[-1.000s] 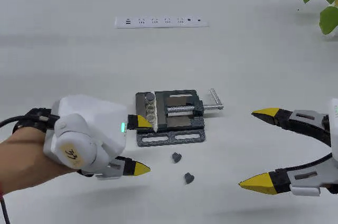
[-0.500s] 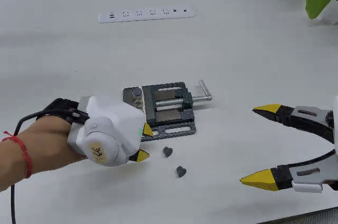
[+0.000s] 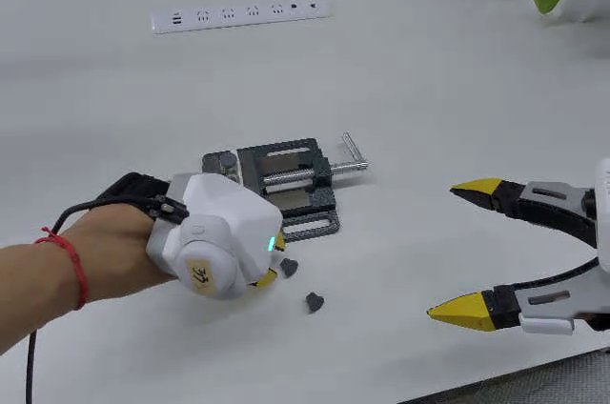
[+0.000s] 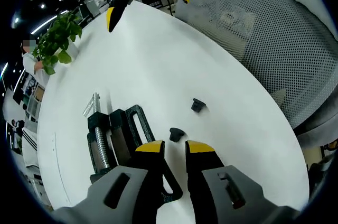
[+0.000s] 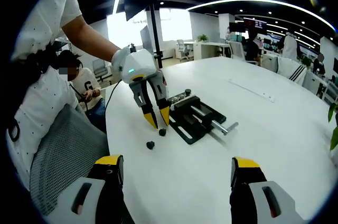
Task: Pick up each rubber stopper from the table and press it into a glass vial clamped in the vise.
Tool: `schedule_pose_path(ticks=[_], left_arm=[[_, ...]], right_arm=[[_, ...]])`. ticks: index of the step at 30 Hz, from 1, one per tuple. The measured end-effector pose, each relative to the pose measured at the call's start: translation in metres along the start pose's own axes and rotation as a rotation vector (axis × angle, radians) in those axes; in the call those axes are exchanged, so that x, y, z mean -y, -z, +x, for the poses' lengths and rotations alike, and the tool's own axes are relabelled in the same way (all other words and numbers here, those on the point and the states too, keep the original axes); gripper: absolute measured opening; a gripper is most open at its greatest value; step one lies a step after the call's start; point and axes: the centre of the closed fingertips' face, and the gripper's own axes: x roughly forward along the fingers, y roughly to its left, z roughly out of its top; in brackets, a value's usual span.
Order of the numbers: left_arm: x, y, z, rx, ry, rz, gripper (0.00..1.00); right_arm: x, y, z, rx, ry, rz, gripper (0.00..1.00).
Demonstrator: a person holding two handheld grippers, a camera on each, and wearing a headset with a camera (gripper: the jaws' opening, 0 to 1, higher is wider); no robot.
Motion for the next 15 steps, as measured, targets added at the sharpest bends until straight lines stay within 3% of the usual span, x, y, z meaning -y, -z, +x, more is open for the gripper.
schedule_pose_path(ticks=[15], left_arm=[[0.0016,-0.0017,0.0063,-0.013,0.038,0.038,0.08]], right_arm=[[0.0056,0.0035,-0.0015,0.006,0.015,0.015,0.81]])
